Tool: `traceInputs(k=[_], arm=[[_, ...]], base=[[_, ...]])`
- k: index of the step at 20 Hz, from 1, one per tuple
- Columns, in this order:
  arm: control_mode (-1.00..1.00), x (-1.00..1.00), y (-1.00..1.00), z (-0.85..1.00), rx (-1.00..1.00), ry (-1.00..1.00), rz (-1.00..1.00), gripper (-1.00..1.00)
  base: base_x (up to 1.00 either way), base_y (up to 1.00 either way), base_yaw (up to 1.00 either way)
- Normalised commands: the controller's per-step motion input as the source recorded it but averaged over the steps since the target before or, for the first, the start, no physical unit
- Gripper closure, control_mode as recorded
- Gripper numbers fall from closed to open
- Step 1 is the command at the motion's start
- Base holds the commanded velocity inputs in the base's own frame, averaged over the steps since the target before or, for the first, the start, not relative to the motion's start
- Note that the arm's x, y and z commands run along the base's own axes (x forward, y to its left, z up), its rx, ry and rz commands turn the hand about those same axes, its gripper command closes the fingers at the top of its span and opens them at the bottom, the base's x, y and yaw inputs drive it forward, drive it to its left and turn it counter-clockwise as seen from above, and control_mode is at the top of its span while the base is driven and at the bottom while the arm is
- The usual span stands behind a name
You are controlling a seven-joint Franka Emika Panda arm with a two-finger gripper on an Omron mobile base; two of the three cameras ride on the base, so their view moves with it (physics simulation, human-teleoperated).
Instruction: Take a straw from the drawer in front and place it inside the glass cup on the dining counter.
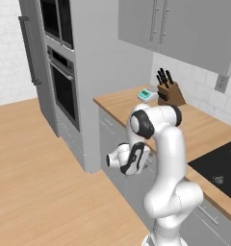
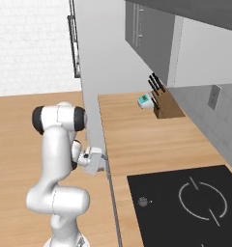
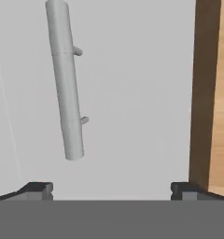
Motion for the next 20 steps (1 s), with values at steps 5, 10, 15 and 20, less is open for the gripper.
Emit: traceInputs(k=[5, 10, 15, 20], arm=[[-1.00, 0.16, -0.16, -0.29, 0.02, -0.01, 0.01, -1.00], [-1.00, 0.30, -0.14, -0.25, 0.00, -0.04, 0.02, -1.00], [-1.00, 0.48, -0.04, -0.23, 0.01, -0.04, 0.03, -1.00], [-1.00, 0.61, 0.00, -0.24, 0.02, -0.02, 0.03, -1.00]], base=[[0.00, 0.00, 0.00], [0.00, 0.00, 0.00], [0.00, 0.00, 0.00], [0.00, 0.00, 0.00]])
